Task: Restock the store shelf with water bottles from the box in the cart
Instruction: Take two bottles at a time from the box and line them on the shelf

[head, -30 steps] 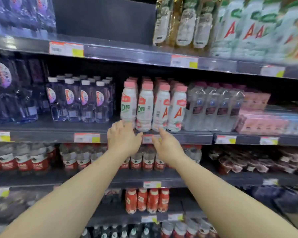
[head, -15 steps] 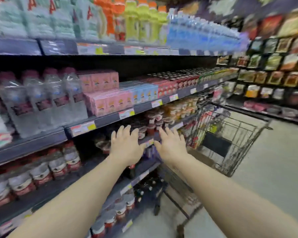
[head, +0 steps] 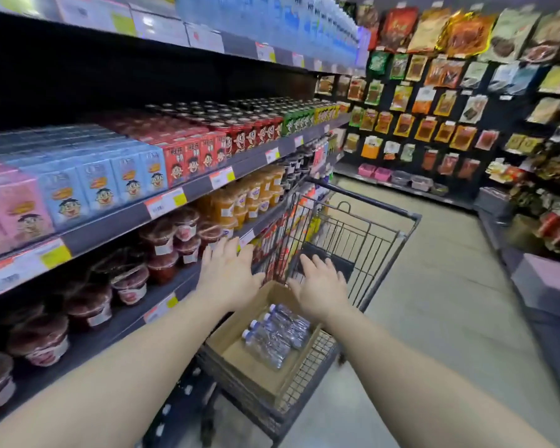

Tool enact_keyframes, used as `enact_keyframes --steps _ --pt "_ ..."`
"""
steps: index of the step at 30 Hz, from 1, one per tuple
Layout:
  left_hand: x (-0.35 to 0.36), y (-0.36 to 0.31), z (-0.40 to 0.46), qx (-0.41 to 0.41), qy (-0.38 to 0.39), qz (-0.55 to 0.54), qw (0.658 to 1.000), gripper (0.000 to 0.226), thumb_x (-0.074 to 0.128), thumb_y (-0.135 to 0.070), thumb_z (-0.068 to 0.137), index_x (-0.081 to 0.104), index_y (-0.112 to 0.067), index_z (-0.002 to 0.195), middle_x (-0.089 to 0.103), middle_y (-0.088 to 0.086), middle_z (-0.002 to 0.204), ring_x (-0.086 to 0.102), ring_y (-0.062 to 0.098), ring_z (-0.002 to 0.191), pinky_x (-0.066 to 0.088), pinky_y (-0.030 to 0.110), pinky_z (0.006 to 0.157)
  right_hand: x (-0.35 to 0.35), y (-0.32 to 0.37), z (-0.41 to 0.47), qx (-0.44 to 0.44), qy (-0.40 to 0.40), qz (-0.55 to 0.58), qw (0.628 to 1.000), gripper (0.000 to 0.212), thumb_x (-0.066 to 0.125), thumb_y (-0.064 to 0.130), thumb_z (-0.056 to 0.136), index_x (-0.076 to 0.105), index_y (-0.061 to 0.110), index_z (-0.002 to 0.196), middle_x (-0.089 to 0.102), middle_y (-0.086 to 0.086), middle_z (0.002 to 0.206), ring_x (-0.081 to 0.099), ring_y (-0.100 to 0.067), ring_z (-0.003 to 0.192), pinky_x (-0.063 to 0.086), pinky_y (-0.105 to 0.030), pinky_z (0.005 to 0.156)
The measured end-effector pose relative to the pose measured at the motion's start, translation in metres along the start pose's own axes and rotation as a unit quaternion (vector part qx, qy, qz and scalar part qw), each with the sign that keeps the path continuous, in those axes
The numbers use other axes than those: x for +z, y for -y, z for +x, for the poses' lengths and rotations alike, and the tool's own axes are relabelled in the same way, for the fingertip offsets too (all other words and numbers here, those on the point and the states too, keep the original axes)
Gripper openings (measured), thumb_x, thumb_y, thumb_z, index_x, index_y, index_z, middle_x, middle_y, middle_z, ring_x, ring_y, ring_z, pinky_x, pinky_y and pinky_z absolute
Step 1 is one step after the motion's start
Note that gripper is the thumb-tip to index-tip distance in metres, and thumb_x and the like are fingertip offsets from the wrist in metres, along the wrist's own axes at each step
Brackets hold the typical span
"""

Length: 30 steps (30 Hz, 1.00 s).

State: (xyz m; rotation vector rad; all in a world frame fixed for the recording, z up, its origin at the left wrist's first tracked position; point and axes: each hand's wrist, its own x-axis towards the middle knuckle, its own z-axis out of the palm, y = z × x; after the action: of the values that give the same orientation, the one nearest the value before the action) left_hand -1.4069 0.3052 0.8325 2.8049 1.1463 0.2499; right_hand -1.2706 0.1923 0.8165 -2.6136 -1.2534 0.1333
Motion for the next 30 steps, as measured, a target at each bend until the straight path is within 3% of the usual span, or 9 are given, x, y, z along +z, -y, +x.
enact_keyframes --steps 4,9,14,18,22,24,26,30 --pt "0.043 0.007 0.045 -0.022 0.038 -0.017 0.999 0.070 0.040 -0.058 0.094 0.025 -0.022 0.151 0.017 0.010 0.162 0.010 0.030 0.149 0.009 0.050 0.121 0.033 -0.016 0.057 -0.004 0.037 -0.004 0.999 0.063 0.042 0.048 0.097 0.021 0.024 0.151 0.025 -0.004 0.158 0.015 -0.028 0.147 0.015 -0.049 0.118" --pt "0.107 0.033 0.084 -0.120 0.087 -0.039 0.988 0.072 0.044 -0.056 0.094 0.022 -0.022 0.153 0.016 0.009 0.163 0.009 0.029 0.150 0.007 0.047 0.122 0.097 -0.042 0.141 -0.046 0.108 0.002 0.993 0.066 0.047 0.047 0.095 0.024 0.021 0.151 0.031 -0.004 0.156 0.026 -0.026 0.144 0.025 -0.043 0.116" --pt "0.183 0.032 0.119 -0.237 0.123 -0.054 0.962 0.078 0.049 -0.059 0.090 0.023 -0.021 0.153 0.021 0.010 0.161 0.016 0.028 0.149 0.012 0.045 0.122 0.172 -0.085 0.211 -0.066 0.255 -0.017 0.965 0.062 0.050 0.035 0.093 0.029 0.020 0.149 0.048 -0.008 0.142 0.045 -0.029 0.129 0.040 -0.037 0.105" --pt "0.244 0.023 0.136 -0.302 0.166 -0.068 0.936 0.080 0.050 -0.058 0.088 0.022 -0.021 0.153 0.024 0.009 0.161 0.020 0.028 0.148 0.016 0.043 0.121 0.237 -0.107 0.257 -0.087 0.298 -0.051 0.949 0.054 0.054 0.029 0.090 0.037 0.018 0.141 0.056 -0.009 0.129 0.055 -0.031 0.117 0.047 -0.037 0.093" --pt "0.300 0.025 0.132 -0.334 0.204 -0.070 0.917 0.078 0.046 -0.059 0.083 0.032 -0.019 0.149 0.036 0.008 0.155 0.030 0.028 0.143 0.022 0.040 0.119 0.308 -0.112 0.259 -0.120 0.387 -0.113 0.907 0.047 0.043 0.012 0.096 0.035 0.003 0.141 0.051 -0.013 0.137 0.050 -0.029 0.127 0.041 -0.036 0.100" --pt "0.323 0.028 0.126 -0.350 0.229 -0.084 0.905 0.081 0.043 -0.060 0.081 0.030 -0.020 0.150 0.035 0.007 0.154 0.028 0.028 0.143 0.019 0.039 0.119 0.341 -0.115 0.249 -0.116 0.418 -0.082 0.897 0.041 0.048 0.019 0.095 0.041 0.008 0.135 0.054 -0.013 0.131 0.053 -0.030 0.122 0.043 -0.037 0.096" --pt "0.342 0.032 0.121 -0.362 0.244 -0.107 0.893 0.080 0.050 -0.059 0.087 0.025 -0.021 0.152 0.028 0.006 0.158 0.020 0.028 0.147 0.014 0.041 0.121 0.372 -0.117 0.237 -0.087 0.427 -0.036 0.899 0.050 0.055 0.028 0.091 0.039 0.016 0.137 0.054 -0.012 0.129 0.056 -0.031 0.119 0.044 -0.039 0.094" --pt "0.364 0.040 0.122 -0.359 0.224 -0.126 0.898 0.073 0.053 -0.050 0.091 0.026 -0.019 0.152 0.026 0.006 0.159 0.014 0.026 0.149 0.009 0.040 0.123 0.418 -0.118 0.228 -0.083 0.424 -0.072 0.899 0.054 0.056 0.032 0.092 0.036 0.013 0.139 0.058 -0.012 0.124 0.061 -0.030 0.110 0.049 -0.037 0.088"
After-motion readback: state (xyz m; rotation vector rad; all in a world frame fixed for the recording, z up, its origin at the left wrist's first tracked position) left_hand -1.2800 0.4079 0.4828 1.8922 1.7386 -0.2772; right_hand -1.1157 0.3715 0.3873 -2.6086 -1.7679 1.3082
